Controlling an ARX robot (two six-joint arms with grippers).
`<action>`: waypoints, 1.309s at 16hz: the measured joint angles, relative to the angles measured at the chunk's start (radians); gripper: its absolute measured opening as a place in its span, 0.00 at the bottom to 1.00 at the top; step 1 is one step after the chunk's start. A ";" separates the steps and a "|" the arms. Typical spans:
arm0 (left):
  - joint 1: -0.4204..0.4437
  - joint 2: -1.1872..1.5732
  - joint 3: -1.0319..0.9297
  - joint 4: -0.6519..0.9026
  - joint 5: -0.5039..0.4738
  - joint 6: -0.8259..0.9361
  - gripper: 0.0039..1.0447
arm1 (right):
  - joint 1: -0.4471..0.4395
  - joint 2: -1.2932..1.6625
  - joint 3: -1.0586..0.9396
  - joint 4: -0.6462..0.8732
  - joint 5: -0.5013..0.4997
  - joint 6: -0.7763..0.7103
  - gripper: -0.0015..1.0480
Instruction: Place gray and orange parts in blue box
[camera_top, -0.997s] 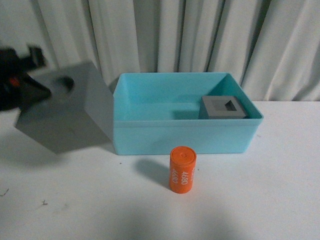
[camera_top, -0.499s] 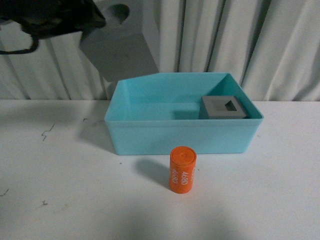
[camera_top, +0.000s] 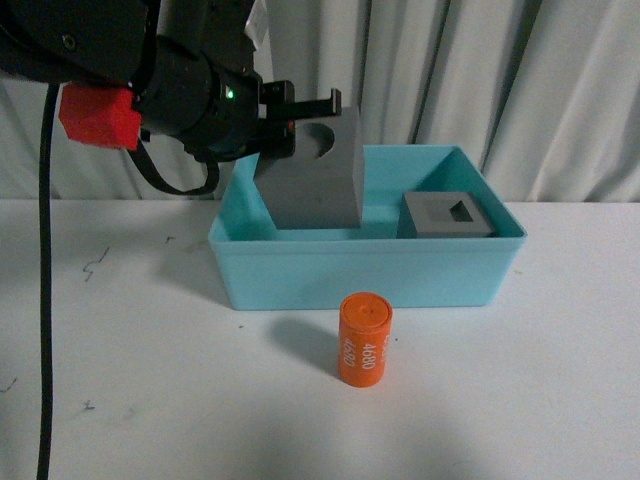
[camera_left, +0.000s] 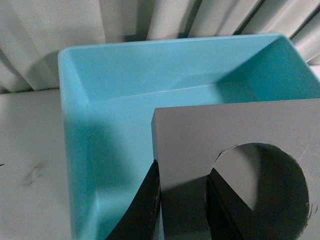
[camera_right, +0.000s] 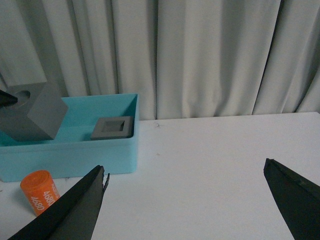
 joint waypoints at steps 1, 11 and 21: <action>0.004 0.017 0.001 0.002 -0.005 0.005 0.19 | 0.000 0.000 0.000 0.000 0.000 0.000 0.94; 0.077 -0.031 -0.146 0.037 -0.032 0.001 0.63 | 0.000 0.000 0.000 0.000 0.000 0.000 0.94; 0.393 -1.431 -1.010 -0.650 0.139 -0.386 0.94 | 0.000 0.000 0.000 0.000 0.000 0.000 0.94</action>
